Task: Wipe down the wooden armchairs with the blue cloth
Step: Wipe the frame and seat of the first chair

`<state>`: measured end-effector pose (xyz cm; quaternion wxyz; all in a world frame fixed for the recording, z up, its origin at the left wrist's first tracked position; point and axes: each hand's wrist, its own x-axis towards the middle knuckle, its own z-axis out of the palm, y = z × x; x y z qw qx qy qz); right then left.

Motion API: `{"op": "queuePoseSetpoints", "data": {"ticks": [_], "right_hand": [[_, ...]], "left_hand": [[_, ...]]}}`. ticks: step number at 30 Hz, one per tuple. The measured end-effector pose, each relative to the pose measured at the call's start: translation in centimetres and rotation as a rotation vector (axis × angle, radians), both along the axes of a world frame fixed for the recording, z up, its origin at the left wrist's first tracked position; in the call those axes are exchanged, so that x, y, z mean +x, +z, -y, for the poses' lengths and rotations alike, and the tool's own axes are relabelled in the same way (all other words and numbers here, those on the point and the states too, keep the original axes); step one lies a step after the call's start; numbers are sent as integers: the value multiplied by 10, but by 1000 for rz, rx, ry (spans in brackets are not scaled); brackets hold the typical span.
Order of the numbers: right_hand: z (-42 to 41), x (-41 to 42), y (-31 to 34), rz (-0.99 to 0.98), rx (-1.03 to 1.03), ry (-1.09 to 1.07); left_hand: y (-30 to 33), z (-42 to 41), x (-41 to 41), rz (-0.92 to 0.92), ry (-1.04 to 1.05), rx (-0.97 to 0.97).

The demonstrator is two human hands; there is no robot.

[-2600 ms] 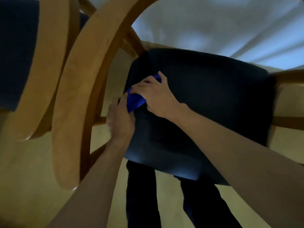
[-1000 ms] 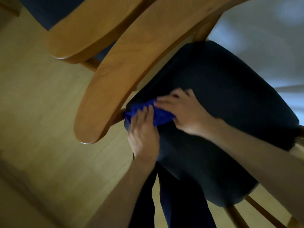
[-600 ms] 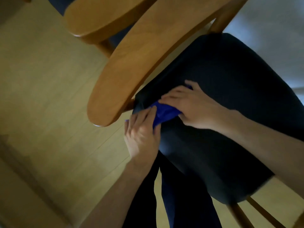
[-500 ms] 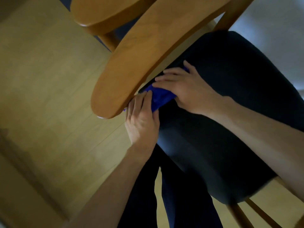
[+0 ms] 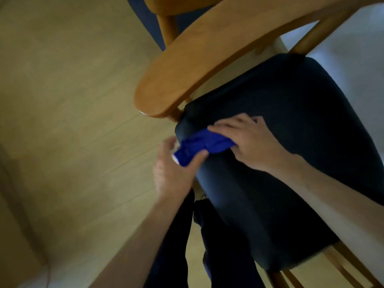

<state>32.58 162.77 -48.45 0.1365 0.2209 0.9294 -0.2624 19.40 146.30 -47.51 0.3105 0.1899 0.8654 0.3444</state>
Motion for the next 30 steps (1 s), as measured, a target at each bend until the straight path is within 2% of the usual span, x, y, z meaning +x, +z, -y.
{"op": "queuePoseSetpoints", "data": {"ticks": [2,4,7,12,15,19,23,26,30], "right_hand": [[-23,-19,3,-14,3,-170],[-48,-41,-3,11,50,-241],[-56,-72,-15,126,91,-180],[-8,-86,-35,-77,-22,-366],[4,-80,-41,-177,40,-258],[14,-54,-31,-275,-43,-142],[21,-8,-18,-171,-149,151],[13,-12,-7,-74,-192,312],[-19,-59,-2,-190,-5,367]], "left_hand": [[7,-22,-38,38,163,96],[16,-43,-69,-55,98,132],[19,-56,-81,-161,-37,114],[10,-50,-89,-168,-145,145],[9,-48,-88,-241,-160,181],[6,-47,-93,-271,-223,198],[3,-47,-92,-297,-237,209],[3,-49,-95,-312,-208,200],[1,-50,-97,-322,-237,206]]}}
